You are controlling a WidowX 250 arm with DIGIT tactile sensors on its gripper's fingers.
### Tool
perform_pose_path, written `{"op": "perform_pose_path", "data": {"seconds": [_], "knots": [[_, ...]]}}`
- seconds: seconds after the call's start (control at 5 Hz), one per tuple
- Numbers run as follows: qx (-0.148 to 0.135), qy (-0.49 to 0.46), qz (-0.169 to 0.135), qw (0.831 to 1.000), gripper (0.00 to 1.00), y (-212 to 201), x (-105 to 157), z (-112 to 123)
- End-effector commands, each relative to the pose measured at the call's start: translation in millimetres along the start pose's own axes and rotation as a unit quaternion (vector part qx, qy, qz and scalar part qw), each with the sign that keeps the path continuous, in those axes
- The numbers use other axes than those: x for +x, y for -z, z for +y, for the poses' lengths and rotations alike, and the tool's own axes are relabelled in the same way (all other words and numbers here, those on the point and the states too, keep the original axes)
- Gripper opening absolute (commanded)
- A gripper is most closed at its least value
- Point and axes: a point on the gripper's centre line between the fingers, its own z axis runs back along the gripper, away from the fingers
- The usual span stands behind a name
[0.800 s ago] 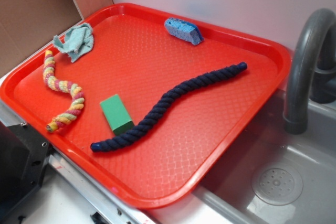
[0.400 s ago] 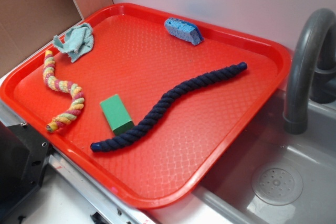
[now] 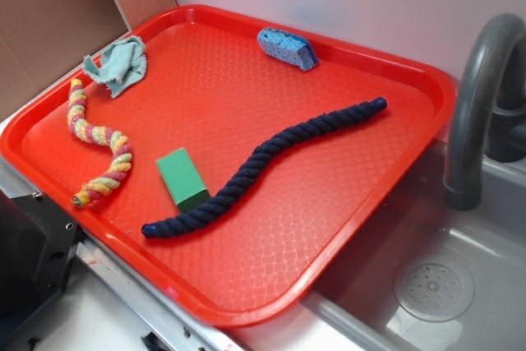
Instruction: Grab the multicolored rope.
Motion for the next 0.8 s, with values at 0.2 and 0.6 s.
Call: {"op": "perform_pose_path", "data": {"seconds": [0.2,0.6], "knots": [[0.071,-0.298,-0.023,0.952,1.00,78.4,25.5,5.5],[0.108,-0.339,-0.052,0.933,1.00,140.2,27.2,35.5]]}}
